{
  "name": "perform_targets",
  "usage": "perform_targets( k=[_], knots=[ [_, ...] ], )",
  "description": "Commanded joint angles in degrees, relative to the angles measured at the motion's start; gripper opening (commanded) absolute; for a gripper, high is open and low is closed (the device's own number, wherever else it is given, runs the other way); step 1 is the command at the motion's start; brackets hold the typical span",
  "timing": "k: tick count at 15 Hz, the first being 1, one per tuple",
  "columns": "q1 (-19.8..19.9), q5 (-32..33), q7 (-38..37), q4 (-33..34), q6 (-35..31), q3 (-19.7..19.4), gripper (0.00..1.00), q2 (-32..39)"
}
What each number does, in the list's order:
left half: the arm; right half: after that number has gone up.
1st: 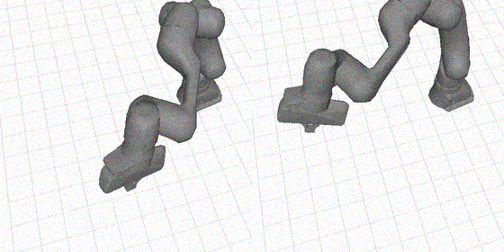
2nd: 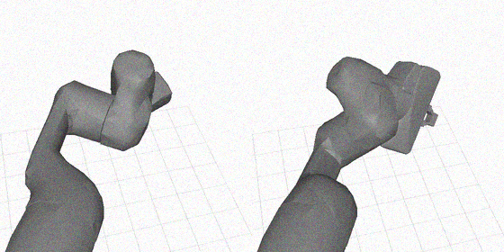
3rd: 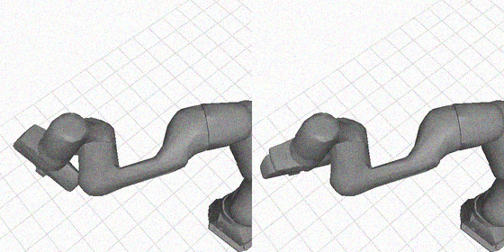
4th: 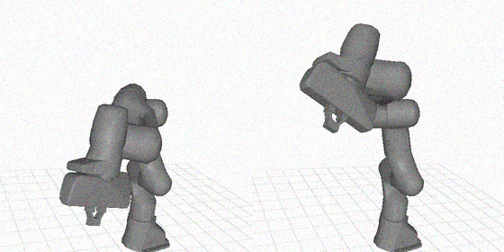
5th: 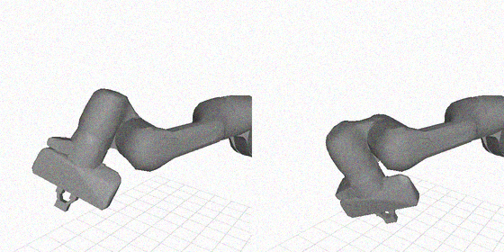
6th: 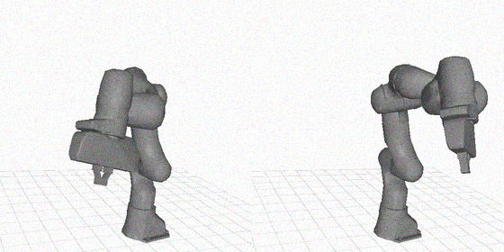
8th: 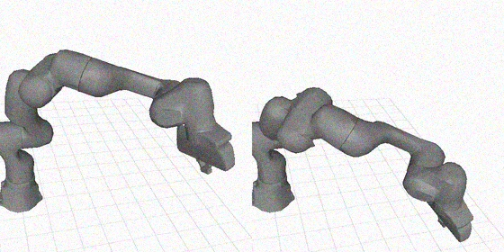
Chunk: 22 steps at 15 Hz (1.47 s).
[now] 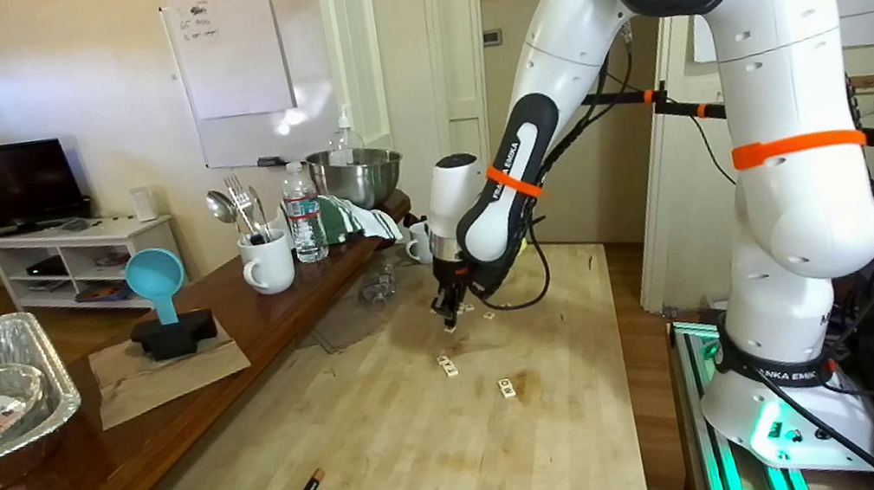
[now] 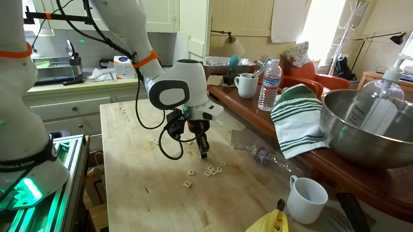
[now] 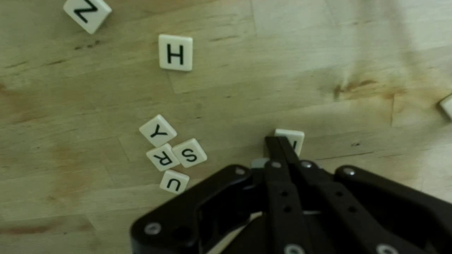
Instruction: Spell the word 'Lame' using the tiles.
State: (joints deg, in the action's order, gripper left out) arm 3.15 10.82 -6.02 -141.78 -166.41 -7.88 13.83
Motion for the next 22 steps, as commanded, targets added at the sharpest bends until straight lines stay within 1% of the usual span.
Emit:
perform_targets(
  k=[1,3,4,5,6,9,14,18,22],
  knots=[
    [-2.75,1.71,-2.27,2.41,1.76,-2.47,0.00,2.79],
    [-3.11,3.13,-0.08,2.30,0.83,-2.53,0.00,3.11],
    [-2.93,3.77,1.97,2.11,0.78,-1.96,0.00,3.11],
    [-3.43,5.65,2.83,2.09,0.78,-2.44,0.00,3.11],
    [-3.14,6.57,5.05,1.86,0.45,-1.91,0.00,3.04],
    [-3.76,11.84,9.08,1.55,-0.10,-2.40,0.00,2.90],
    [-3.40,17.65,16.51,1.18,-1.87,-1.64,0.00,2.84],
    [-3.77,21.14,20.19,1.10,-2.82,-1.36,0.00,3.01],
    [-4.85,25.31,21.99,1.01,-3.81,-1.77,0.00,3.18]
  ],
)
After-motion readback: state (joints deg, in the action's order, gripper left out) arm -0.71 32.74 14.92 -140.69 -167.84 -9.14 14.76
